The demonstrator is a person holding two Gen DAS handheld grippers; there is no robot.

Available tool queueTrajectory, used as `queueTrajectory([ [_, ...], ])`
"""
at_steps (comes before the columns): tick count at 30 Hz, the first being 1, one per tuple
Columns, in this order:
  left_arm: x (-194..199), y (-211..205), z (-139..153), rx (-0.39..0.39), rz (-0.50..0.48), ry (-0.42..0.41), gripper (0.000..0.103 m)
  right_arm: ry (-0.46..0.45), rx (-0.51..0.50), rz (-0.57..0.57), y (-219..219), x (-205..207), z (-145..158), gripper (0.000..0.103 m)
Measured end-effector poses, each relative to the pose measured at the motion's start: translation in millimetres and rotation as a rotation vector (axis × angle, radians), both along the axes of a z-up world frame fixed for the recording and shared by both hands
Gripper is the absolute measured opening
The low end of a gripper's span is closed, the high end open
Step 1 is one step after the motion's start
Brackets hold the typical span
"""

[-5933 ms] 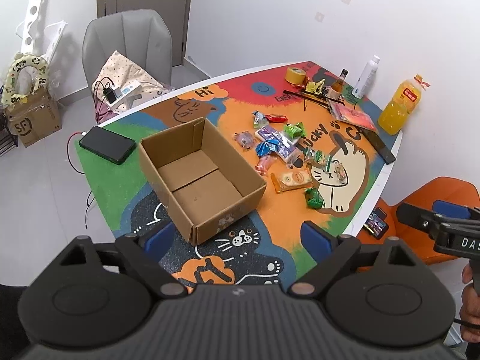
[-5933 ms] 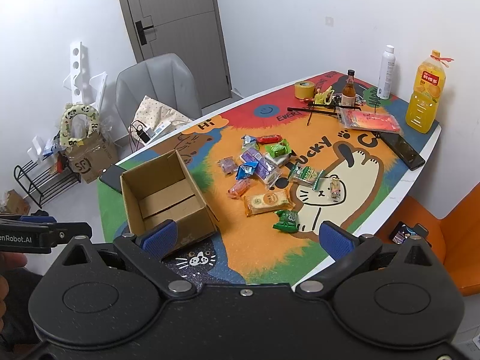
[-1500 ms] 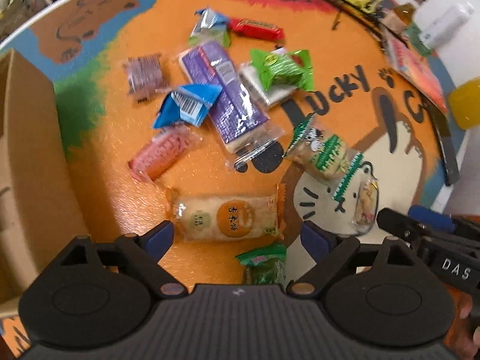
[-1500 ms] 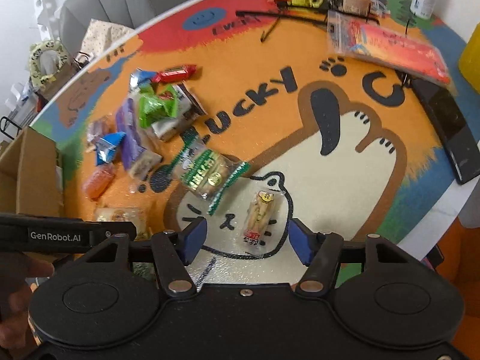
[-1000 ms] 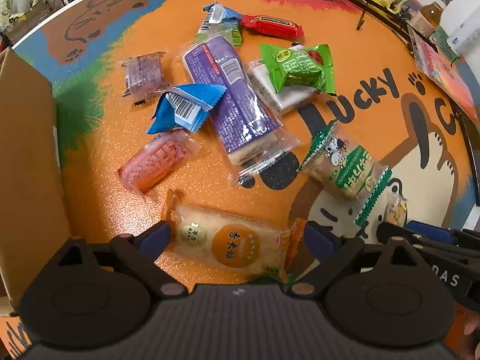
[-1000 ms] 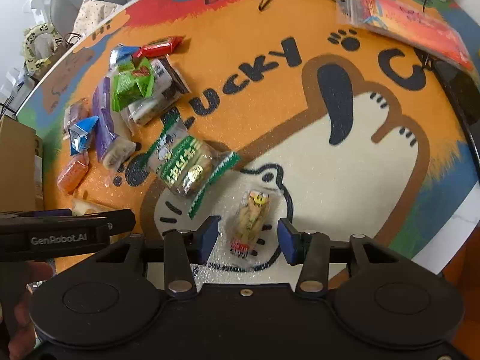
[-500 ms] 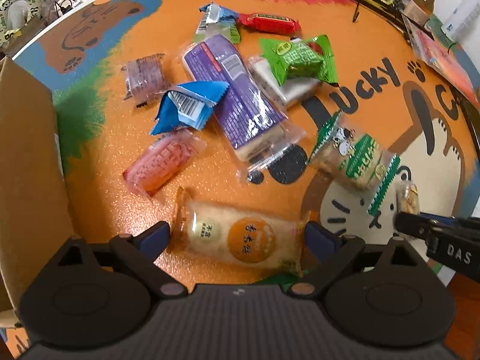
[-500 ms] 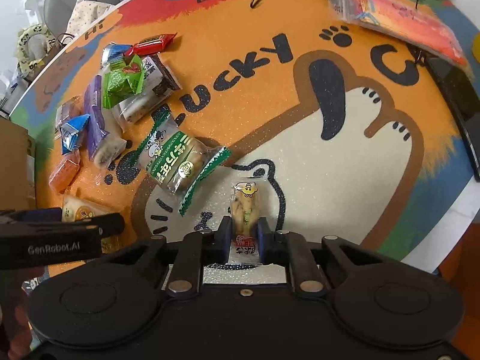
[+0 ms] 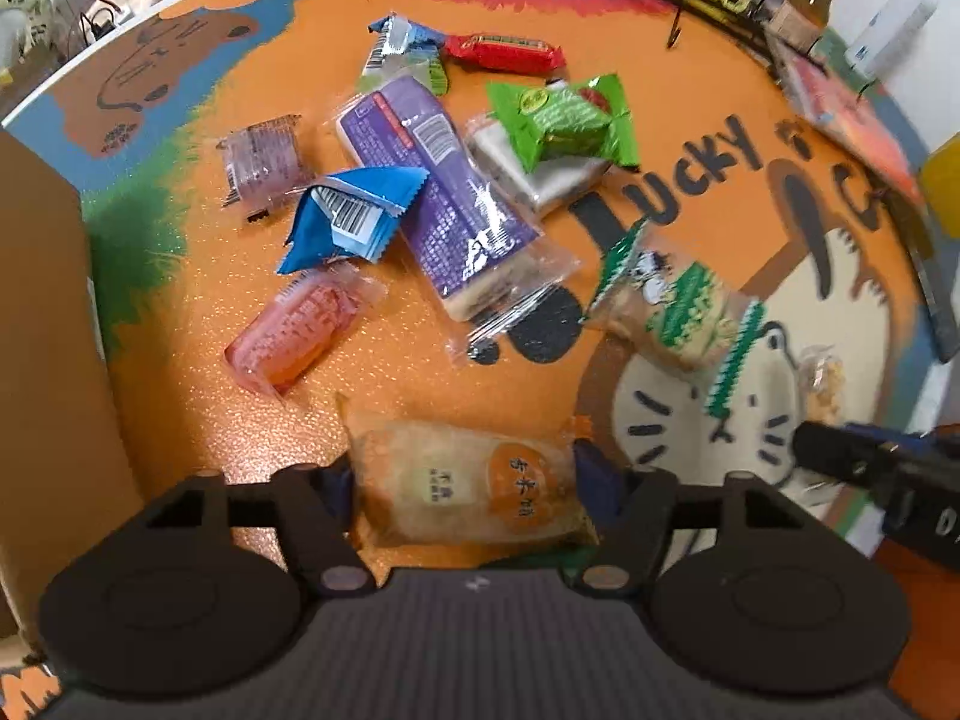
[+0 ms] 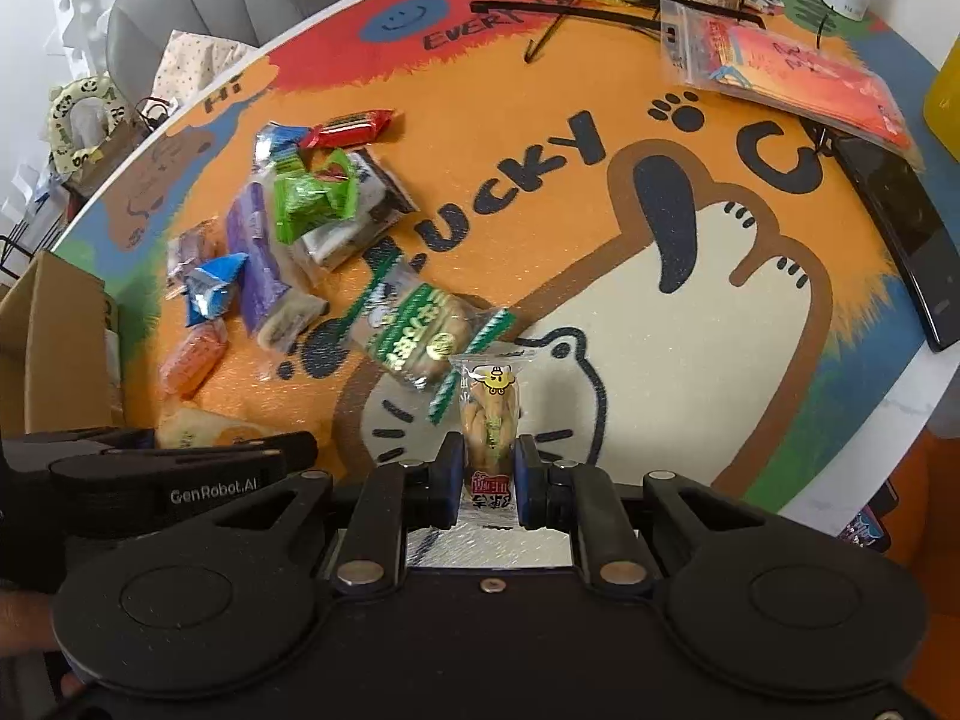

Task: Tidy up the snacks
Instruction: 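Grasp the yellow stick snack with the right gripper while the left grasps the cream pastry, then carry both snacks over the cardboard box and open both grippers to drop them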

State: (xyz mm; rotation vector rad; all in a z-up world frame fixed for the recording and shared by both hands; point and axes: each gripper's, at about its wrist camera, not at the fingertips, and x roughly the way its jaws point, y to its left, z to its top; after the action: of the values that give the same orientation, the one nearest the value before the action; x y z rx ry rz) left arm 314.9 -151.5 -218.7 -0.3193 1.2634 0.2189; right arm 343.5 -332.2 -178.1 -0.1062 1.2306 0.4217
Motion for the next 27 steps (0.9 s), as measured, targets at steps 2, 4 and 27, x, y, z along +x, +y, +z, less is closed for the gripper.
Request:
queueTrajectory([
  [2, -5, 3, 10, -0.013, -0.006, -0.031, 0.051, -0.013, 0.000, 0.003, 5, -6, 6, 0.016],
  [4, -9, 8, 20, -0.047, 0.003, -0.045, 0.032, -0.021, 0.012, -0.001, 10, -11, 11, 0.016],
  [27, -79, 92, 132, -0.089, 0.012, -0.275, 0.021, -0.160, 0.137, 0.060, 106, -83, 86, 0.016],
])
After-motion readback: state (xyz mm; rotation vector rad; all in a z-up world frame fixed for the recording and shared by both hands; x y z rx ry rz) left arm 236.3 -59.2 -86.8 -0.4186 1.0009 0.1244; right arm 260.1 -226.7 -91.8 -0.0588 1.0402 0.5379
